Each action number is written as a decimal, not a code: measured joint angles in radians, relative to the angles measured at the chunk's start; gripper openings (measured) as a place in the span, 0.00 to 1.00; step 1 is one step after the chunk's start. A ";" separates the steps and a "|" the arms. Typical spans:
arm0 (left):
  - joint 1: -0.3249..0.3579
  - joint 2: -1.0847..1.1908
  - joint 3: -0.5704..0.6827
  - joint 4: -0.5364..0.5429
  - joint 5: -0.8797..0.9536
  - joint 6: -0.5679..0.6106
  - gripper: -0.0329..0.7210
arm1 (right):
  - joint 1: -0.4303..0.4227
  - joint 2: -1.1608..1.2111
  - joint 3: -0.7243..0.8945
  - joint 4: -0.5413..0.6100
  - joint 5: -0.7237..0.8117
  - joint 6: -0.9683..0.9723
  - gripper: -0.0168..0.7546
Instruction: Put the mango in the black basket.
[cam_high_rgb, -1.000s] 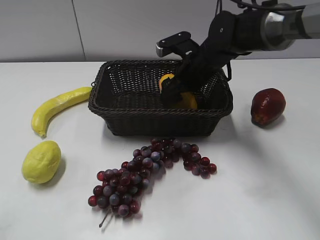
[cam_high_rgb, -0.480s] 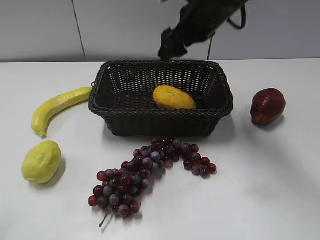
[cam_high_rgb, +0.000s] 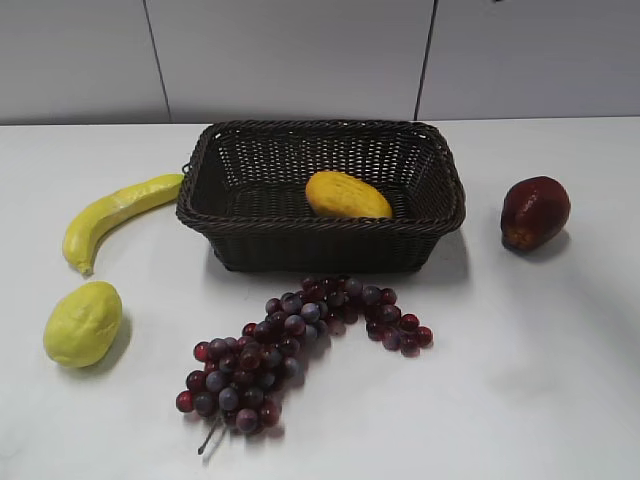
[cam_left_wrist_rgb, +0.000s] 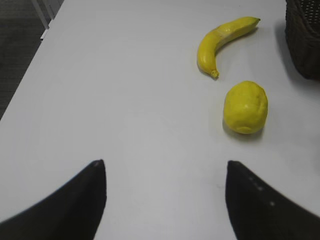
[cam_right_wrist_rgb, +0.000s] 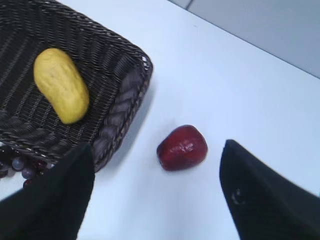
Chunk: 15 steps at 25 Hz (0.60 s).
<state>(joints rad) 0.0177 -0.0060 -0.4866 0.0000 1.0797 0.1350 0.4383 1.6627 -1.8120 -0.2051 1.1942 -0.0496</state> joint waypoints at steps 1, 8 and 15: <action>0.000 0.000 0.000 0.000 0.000 0.000 0.78 | 0.000 -0.029 0.028 -0.010 0.005 0.019 0.79; 0.000 0.000 0.000 0.000 0.000 0.000 0.78 | -0.001 -0.304 0.374 -0.023 0.016 0.091 0.79; 0.000 0.000 0.000 0.000 0.000 0.000 0.78 | -0.001 -0.627 0.772 -0.020 -0.009 0.152 0.79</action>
<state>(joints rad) 0.0177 -0.0060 -0.4866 0.0000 1.0797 0.1350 0.4372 1.0356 -1.0401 -0.2248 1.1852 0.1022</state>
